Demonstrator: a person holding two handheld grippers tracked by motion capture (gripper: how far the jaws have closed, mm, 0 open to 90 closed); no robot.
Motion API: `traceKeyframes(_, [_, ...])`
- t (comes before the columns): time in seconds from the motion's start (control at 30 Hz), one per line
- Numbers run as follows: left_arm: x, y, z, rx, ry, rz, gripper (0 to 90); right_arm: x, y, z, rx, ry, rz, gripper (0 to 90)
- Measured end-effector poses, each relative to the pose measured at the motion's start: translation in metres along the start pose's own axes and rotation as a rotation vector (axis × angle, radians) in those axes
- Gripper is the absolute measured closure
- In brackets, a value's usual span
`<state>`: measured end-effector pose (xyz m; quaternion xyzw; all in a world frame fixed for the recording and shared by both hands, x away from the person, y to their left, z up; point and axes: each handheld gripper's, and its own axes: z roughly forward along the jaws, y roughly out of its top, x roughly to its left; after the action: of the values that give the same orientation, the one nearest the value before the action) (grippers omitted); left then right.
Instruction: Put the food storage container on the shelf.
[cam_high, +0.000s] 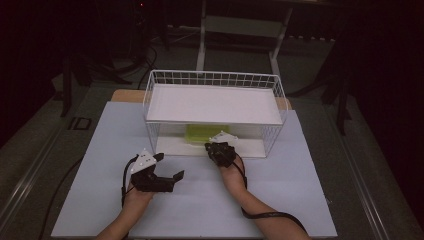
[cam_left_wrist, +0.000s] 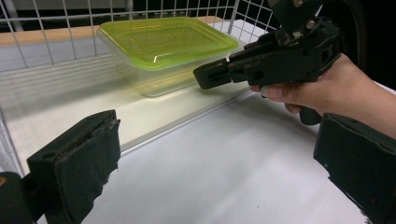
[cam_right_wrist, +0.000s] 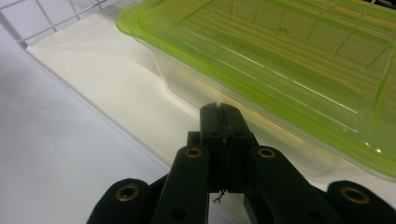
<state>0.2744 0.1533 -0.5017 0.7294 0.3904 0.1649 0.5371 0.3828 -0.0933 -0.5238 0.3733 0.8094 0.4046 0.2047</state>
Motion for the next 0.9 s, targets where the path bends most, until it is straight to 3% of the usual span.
traceKeyframes(0.33, [0.001, -0.001, -0.001, 0.003, -0.001, -0.009, 1.2, -0.009, 0.008, 0.006, -0.009, -0.025, 0.0, 88.0])
traceKeyframes(0.53, [-0.001, -0.002, 0.001, 0.011, -0.006, 0.001, 1.2, -0.008, 0.007, 0.007, -0.003, -0.016, -0.008, 85.7])
traceKeyframes(0.6, [-0.002, -0.002, 0.002, 0.013, -0.01, 0.001, 1.2, -0.007, 0.007, 0.006, -0.003, -0.005, 0.008, 85.7])
traceKeyframes(0.7, [-0.002, -0.001, 0.001, 0.009, -0.011, 0.004, 1.2, -0.003, 0.007, 0.001, -0.009, -0.006, -0.018, 85.4])
traceKeyframes(0.8, [-0.003, -0.001, 0.0, 0.004, -0.005, 0.014, 1.2, 0.0, 0.008, -0.007, -0.008, 0.019, 0.004, 82.5])
traceKeyframes(0.9, [-0.003, 0.0, 0.001, 0.008, -0.009, 0.024, 1.2, 0.003, 0.008, -0.015, -0.019, 0.034, -0.009, 78.4])
